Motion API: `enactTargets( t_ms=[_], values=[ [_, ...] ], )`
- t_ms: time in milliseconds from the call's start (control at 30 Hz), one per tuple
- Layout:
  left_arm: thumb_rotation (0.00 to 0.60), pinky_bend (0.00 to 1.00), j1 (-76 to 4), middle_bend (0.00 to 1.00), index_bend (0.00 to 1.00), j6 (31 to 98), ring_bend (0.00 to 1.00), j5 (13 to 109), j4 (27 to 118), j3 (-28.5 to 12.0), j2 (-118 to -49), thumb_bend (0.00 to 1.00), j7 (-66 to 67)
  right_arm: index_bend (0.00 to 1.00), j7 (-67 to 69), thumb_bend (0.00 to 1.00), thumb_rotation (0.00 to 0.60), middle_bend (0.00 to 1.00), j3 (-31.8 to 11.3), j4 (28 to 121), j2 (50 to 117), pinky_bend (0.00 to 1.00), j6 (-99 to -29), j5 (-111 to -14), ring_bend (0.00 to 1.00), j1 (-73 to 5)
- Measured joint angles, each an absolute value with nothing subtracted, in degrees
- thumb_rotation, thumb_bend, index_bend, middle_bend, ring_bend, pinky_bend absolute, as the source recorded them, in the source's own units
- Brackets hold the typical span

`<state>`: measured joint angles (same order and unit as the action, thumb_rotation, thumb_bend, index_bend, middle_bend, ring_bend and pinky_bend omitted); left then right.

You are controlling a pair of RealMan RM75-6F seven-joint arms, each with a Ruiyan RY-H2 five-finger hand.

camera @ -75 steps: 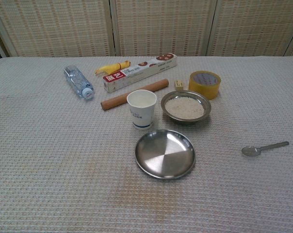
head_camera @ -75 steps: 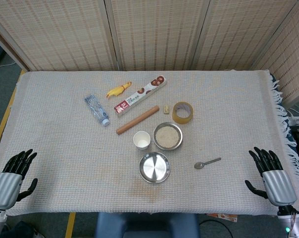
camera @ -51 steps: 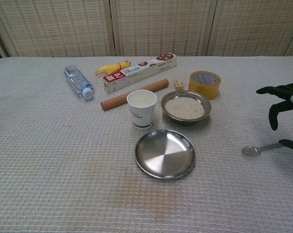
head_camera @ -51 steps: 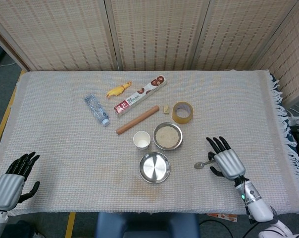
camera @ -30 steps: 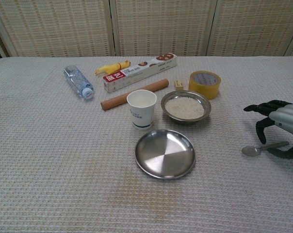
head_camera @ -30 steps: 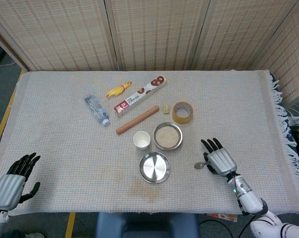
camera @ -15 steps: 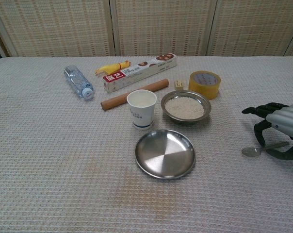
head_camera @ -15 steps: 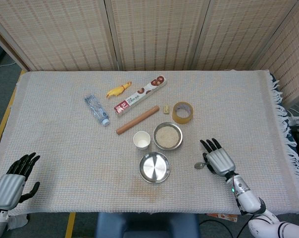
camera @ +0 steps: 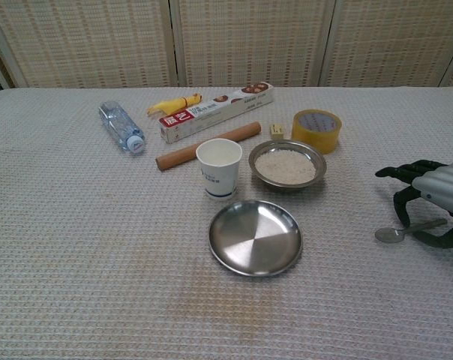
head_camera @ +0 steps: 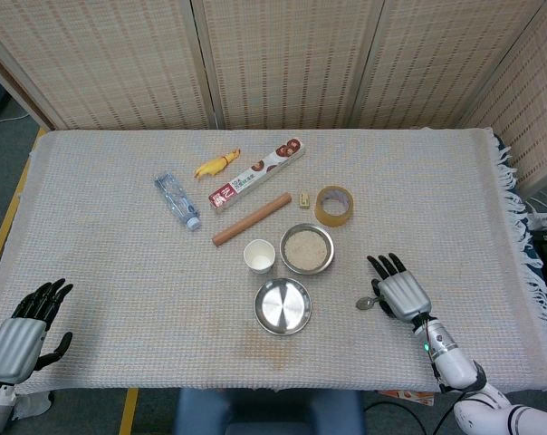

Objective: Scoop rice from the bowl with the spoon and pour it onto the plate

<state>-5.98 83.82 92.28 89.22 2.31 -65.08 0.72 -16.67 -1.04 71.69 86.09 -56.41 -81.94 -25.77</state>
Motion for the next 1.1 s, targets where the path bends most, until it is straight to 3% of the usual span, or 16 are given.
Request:
enactTargets(
  t_ms=[400, 667, 933, 1100],
  values=[
    [0.6, 0.15, -6.02, 0.0, 0.0, 83.83, 0.0, 92.38, 89.34, 2.33, -65.0, 0.4, 0.52, 0.6, -16.24, 0.31, 0.6, 0.01, -0.79, 71.18, 86.68, 0.0, -57.02, -81.76, 0.0, -25.89],
    [0.6, 0.15, -5.99, 0.0, 0.0, 84.2, 0.0, 92.84, 89.05, 2.42, -65.09, 0.4, 0.1, 0.66, -15.91, 0.31, 0.6, 0.16, -0.69, 70.83, 86.79, 0.0, -58.76, -82.67, 0.0, -25.76],
    [0.6, 0.15, -5.94, 0.0, 0.0, 84.21, 0.0, 92.85, 89.13, 2.47, -65.13, 0.4, 0.36, 0.83, -15.58, 0.34, 0.6, 0.47, -0.76, 68.38, 88.53, 0.0, -61.78, -84.2, 0.03, -25.51],
    [0.6, 0.15, -5.92, 0.0, 0.0, 84.15, 0.0, 92.66, 89.26, 2.44, -65.0, 0.41, 0.29, 0.89, -14.86, 0.34, 0.6, 0.53, -0.9, 66.74, 89.72, 0.0, -63.6, -85.14, 0.08, -25.19]
  ],
)
